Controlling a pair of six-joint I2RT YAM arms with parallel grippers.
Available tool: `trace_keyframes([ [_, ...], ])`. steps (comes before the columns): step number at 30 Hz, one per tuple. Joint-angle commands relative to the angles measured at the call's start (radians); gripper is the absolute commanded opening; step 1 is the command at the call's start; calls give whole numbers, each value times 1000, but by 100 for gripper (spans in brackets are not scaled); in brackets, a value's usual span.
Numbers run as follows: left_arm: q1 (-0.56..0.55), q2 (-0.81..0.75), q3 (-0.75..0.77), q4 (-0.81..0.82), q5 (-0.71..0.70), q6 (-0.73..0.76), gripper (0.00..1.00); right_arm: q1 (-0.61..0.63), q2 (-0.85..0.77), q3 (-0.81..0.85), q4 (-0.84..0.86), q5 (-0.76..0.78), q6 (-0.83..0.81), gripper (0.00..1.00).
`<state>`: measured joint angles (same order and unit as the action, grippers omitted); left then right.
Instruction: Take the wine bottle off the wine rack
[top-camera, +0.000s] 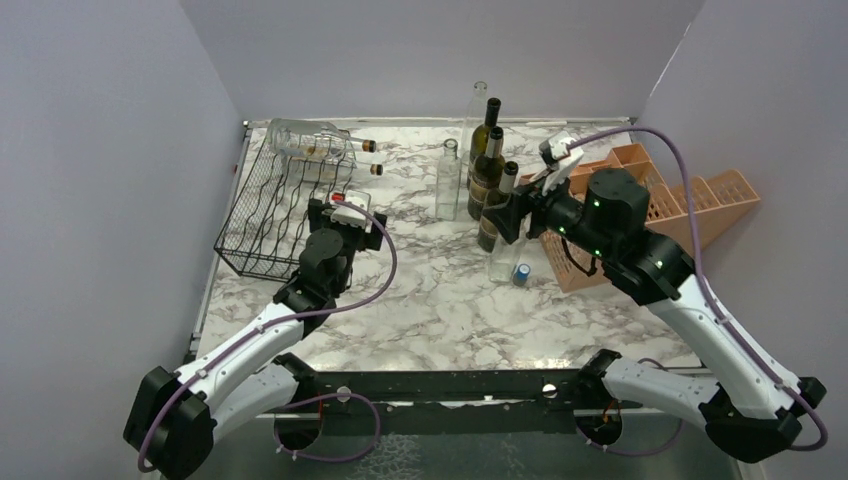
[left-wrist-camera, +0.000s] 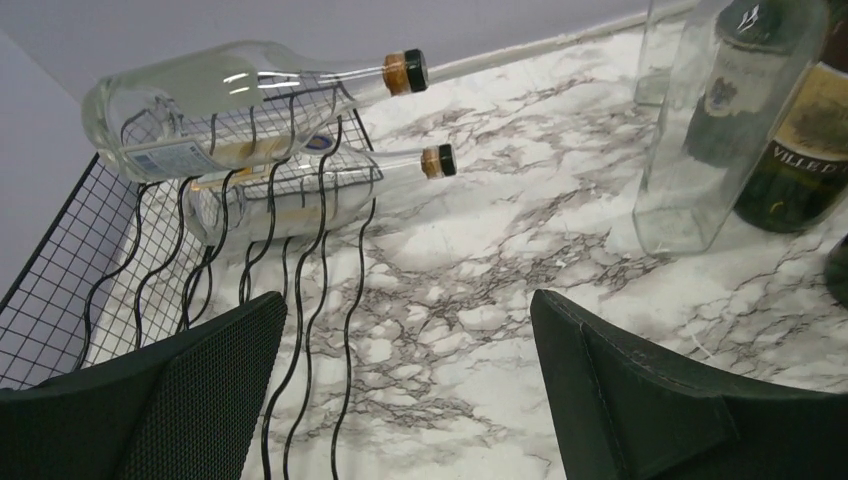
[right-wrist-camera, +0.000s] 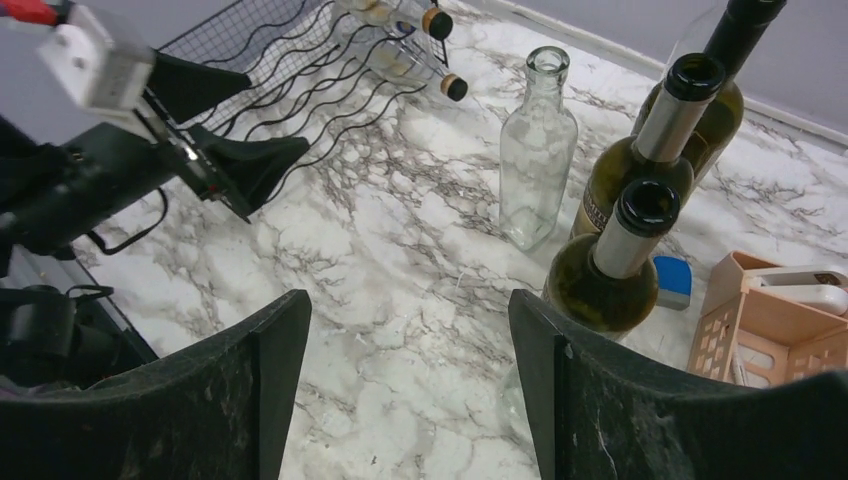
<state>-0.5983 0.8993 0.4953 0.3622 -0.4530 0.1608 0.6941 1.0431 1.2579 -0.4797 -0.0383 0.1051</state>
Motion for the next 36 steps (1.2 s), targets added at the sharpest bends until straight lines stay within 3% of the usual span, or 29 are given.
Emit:
trace_keyframes([
  [1, 35, 55, 43, 12, 16, -40, 99, -1, -124, -45, -45, -22, 12, 76],
  [12, 149, 137, 139, -51, 194, -59, 99, -1, -229, -84, -89, -55, 20, 79],
  [16, 155, 172, 235, -98, 294, 105, 99, -2, -250, -91, -99, -49, 15, 79],
  [19, 158, 167, 257, -12, 316, 238, 99, -1, -266, -97, -94, -48, 12, 80],
  [26, 212, 355, 502, -101, 408, 376, 99, -2, -256, -54, -134, -47, -11, 80],
  [29, 223, 390, 516, -57, 374, 421, 99, -2, -254, -24, -158, -50, -19, 81],
  [32, 256, 412, 508, -30, 436, 464, 99, -1, -241, 45, -192, -22, -46, 83],
  [36, 272, 462, 482, -15, 513, 658, 99, -1, -220, 133, -226, 29, -87, 85],
])
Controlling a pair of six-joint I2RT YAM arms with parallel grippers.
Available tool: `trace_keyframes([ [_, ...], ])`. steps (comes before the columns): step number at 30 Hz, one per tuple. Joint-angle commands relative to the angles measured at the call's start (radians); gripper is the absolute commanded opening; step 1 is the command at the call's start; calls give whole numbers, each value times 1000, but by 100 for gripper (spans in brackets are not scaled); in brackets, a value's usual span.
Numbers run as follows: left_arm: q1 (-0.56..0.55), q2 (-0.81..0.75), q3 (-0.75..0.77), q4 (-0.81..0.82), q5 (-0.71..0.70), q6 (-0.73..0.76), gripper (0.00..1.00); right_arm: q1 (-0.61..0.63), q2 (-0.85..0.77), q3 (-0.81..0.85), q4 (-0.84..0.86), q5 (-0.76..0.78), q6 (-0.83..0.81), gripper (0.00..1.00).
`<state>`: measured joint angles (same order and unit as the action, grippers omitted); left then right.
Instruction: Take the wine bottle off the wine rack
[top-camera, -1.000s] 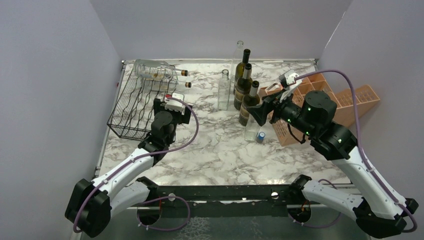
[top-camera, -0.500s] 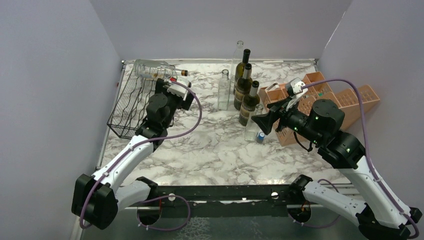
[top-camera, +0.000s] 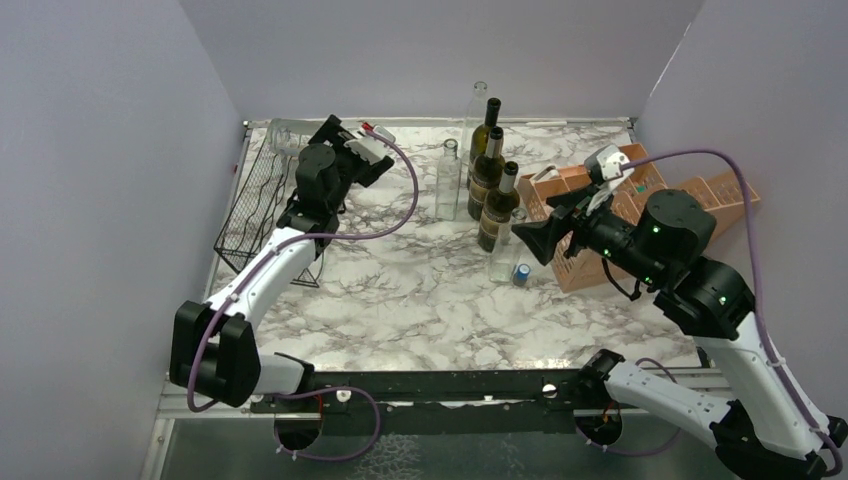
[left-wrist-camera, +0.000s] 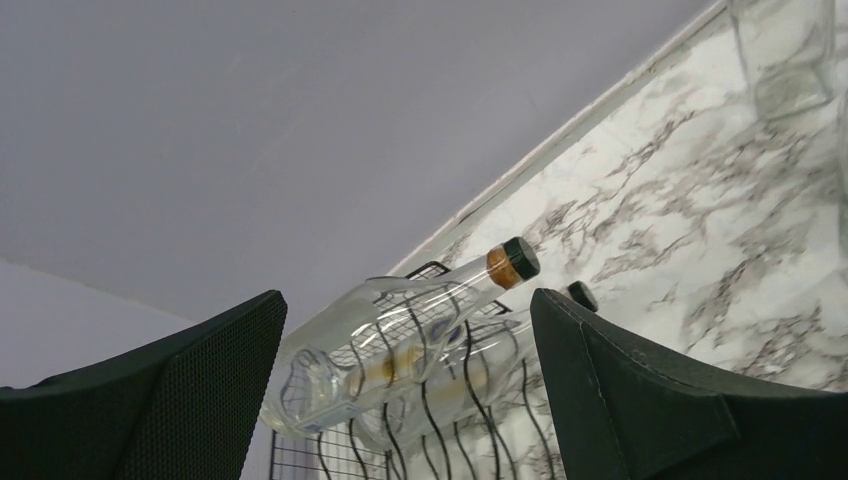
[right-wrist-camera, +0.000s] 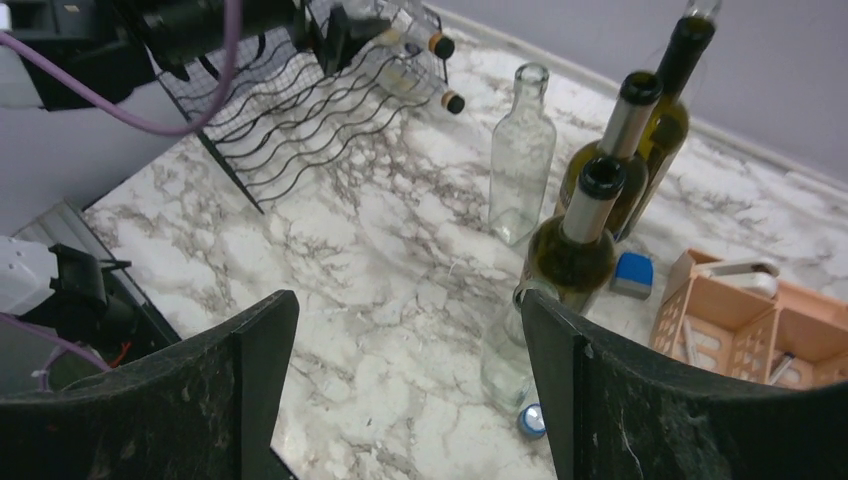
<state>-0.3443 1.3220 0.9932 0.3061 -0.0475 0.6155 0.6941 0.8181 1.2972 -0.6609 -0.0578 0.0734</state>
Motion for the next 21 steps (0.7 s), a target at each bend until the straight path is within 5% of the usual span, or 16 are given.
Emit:
trace_keyframes([
  [1, 24, 55, -28, 61, 114, 236, 99, -2, 13, 110, -49, 56, -60, 86],
  [9, 89, 229, 5, 157, 199, 467, 94, -1, 65, 189, -96, 82, -73, 86],
  [21, 125, 484, 165, 192, 271, 587, 85, -1, 136, 272, -142, 131, -64, 87],
])
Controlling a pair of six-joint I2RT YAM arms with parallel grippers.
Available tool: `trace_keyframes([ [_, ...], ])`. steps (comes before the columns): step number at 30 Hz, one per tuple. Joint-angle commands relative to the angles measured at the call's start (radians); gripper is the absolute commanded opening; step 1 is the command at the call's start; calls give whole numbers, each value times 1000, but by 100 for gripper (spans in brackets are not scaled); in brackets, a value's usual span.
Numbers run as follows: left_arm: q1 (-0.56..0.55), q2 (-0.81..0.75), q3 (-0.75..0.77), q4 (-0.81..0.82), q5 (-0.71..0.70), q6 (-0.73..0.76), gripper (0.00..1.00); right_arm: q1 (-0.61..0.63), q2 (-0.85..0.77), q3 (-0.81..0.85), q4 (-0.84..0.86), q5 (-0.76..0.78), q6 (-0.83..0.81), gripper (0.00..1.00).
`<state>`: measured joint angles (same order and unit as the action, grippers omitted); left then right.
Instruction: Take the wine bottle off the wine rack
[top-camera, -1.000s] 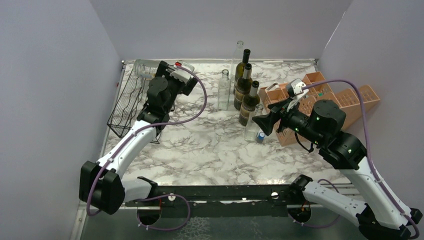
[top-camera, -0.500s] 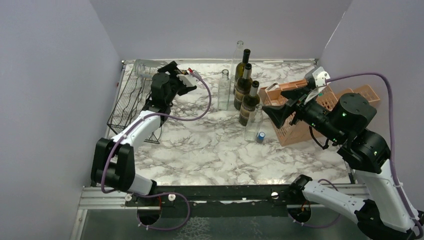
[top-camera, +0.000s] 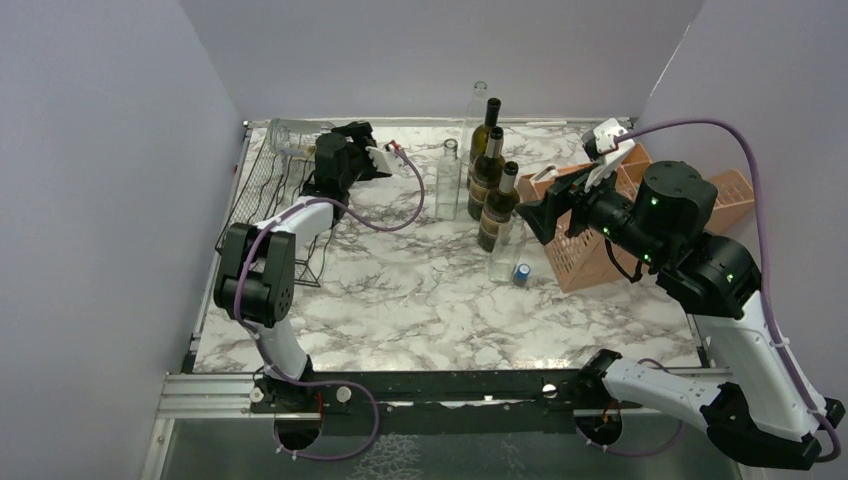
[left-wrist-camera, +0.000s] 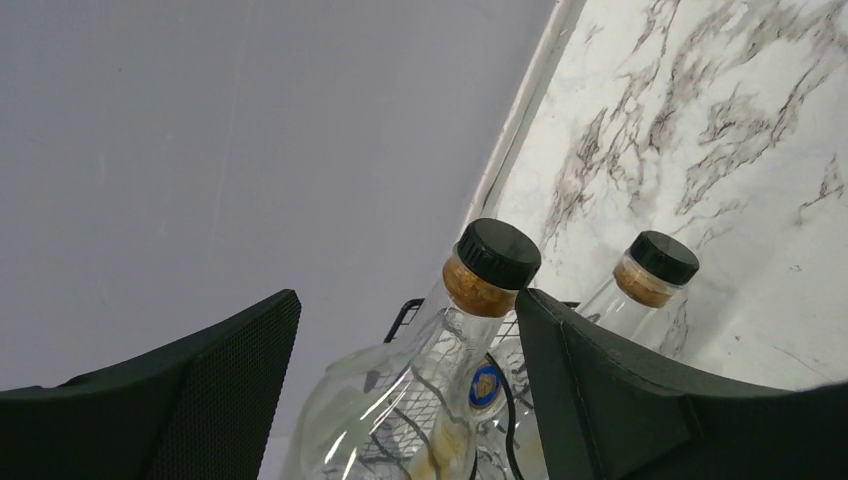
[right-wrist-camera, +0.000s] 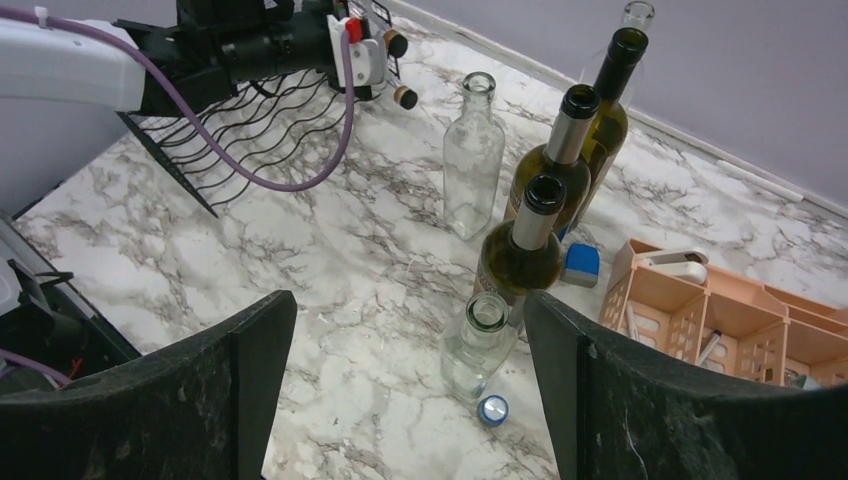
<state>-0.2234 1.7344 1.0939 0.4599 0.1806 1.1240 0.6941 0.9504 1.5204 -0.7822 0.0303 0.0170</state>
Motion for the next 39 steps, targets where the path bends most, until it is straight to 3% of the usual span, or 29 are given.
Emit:
trace_keyframes([
  [1, 3, 88, 82, 39, 31, 81, 85, -1, 7, 53, -16, 46, -8, 87],
  [14, 4, 238, 192, 74, -60, 146, 83, -1, 68, 97, -19, 43, -4, 88],
  [20, 4, 238, 186, 108, -84, 143, 72, -1, 49, 107, -33, 53, 3, 88],
  [27, 5, 178, 143, 142, -103, 99, 51, -1, 27, 90, -31, 30, 15, 88],
  [32, 4, 155, 138, 192, -183, 26, 37, -1, 26, 115, -58, 44, 17, 88],
  [39, -5, 57, 106, 198, -202, -117, 28, -1, -32, 103, -42, 34, 29, 89],
])
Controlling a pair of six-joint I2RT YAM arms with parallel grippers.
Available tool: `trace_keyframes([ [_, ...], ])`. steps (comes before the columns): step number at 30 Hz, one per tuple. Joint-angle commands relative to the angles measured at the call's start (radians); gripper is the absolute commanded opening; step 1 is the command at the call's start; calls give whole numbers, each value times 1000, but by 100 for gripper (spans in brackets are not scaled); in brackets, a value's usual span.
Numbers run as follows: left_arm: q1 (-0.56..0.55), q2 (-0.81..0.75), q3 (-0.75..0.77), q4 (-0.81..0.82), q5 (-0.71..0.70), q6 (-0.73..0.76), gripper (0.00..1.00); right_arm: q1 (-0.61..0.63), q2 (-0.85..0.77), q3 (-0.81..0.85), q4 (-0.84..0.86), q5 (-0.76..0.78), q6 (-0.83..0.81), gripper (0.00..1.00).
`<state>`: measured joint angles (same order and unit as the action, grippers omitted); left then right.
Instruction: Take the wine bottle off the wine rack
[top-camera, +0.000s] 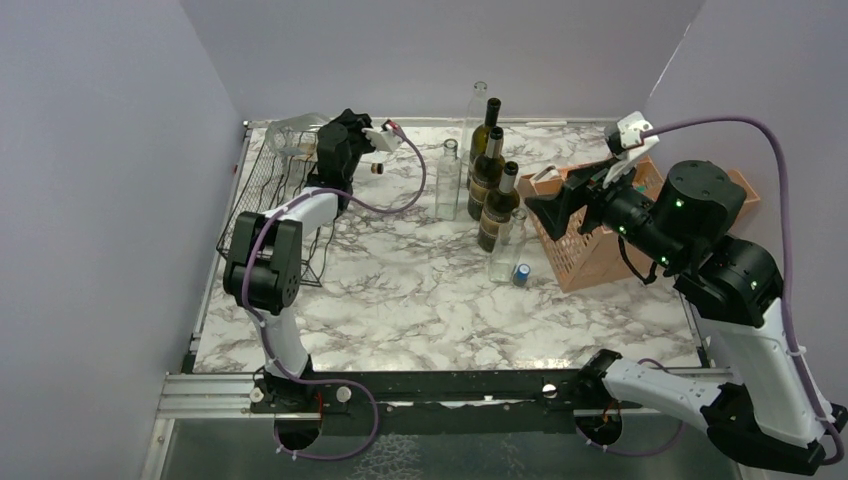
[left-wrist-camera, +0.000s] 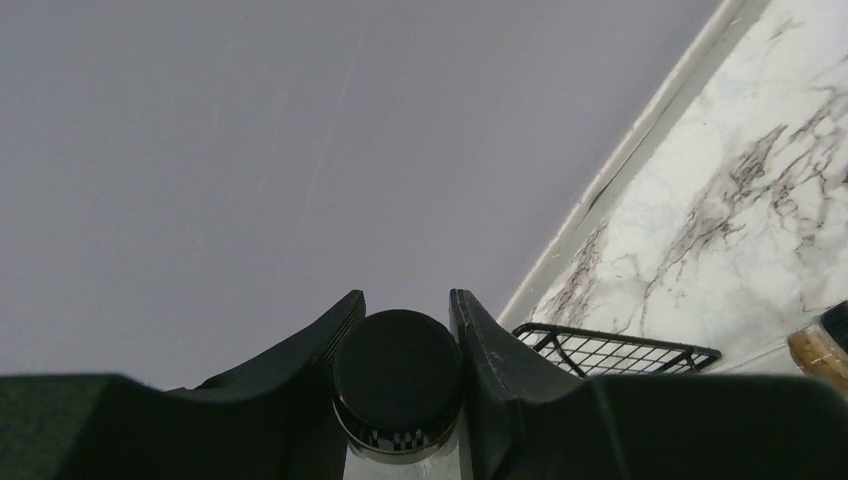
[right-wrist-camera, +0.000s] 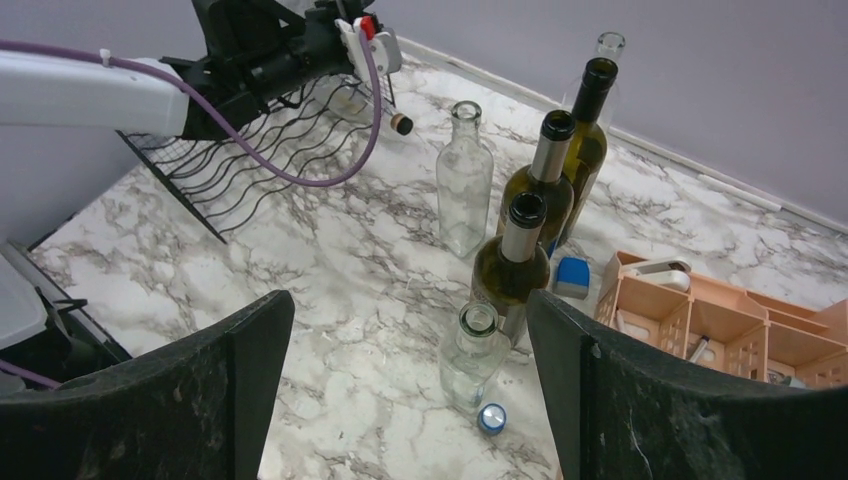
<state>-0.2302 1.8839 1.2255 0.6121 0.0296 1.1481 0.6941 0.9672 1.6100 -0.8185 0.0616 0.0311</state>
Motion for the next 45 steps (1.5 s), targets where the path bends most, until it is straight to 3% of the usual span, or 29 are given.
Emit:
trace_keyframes([
  [1, 0, -110, -30, 45, -58, -160, 25, -1, -57, 10, -2, 0, 15, 90],
  [10, -7, -267, -97, 43, -89, -302, 17, -1, -113, -30, 51, -52, 21, 90],
  [19, -7, -389, -141, 36, -159, -326, 5, -1, -118, -63, 70, -83, 25, 90],
  [23, -6, -431, -147, 14, -202, -370, 5, -1, -123, -82, 83, -96, 40, 92],
  [39, 0, -561, -49, -196, -266, -613, 0, -2, -131, -106, 98, -130, 51, 100],
  [45, 0, -630, 4, -387, -149, -760, 0, -2, -129, -127, 109, -135, 48, 100],
])
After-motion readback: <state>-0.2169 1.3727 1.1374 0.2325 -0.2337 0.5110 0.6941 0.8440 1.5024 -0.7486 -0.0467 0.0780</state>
